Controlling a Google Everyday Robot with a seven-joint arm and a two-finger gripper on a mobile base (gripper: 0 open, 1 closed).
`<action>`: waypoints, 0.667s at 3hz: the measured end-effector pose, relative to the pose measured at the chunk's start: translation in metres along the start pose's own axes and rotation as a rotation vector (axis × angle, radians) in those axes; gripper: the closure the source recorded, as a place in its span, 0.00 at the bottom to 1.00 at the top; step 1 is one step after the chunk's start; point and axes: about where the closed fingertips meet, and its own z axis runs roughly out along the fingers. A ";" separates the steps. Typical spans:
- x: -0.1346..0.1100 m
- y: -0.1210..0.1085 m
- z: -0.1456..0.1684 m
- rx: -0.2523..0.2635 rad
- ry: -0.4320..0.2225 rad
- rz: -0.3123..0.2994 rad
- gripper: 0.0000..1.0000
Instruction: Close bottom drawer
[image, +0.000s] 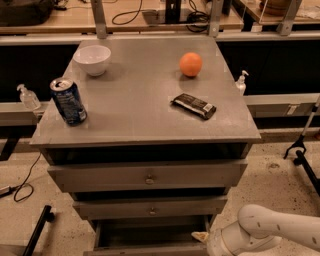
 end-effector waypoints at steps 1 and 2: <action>0.000 0.001 0.001 -0.002 -0.001 0.001 0.00; 0.007 -0.013 0.009 0.036 -0.011 0.018 0.00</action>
Offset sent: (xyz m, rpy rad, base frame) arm 0.0234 -0.0041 -0.0332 -0.0121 -0.0426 -0.0986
